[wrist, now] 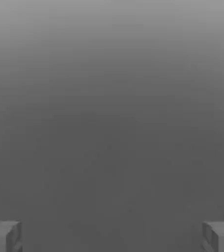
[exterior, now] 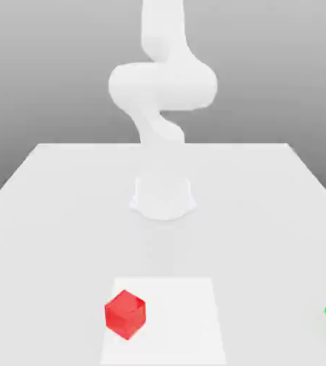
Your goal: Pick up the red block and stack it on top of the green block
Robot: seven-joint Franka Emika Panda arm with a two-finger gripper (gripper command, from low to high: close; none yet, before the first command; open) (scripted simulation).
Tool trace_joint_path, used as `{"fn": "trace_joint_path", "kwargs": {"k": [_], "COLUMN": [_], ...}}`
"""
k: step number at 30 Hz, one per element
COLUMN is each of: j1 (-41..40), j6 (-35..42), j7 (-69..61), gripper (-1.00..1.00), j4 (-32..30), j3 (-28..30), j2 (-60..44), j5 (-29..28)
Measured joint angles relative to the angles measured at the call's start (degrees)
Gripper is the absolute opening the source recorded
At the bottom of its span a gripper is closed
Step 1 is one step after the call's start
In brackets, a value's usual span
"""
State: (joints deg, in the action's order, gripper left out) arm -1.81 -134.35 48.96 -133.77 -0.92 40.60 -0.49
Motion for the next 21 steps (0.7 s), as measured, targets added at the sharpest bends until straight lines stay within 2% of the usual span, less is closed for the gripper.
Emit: {"fn": "trace_joint_path", "kwargs": {"k": [14, 21], "j1": [-7.74, -9.34], "j6": [-14.44, -21.64], "j7": [17.58, 23.93], "gripper": [0.0, 0.0], "j4": [-11.2, -16.75], "j3": [-2.33, -1.36], "j2": [-29.5, -43.91], "j5": [-2.8, -0.92]}}
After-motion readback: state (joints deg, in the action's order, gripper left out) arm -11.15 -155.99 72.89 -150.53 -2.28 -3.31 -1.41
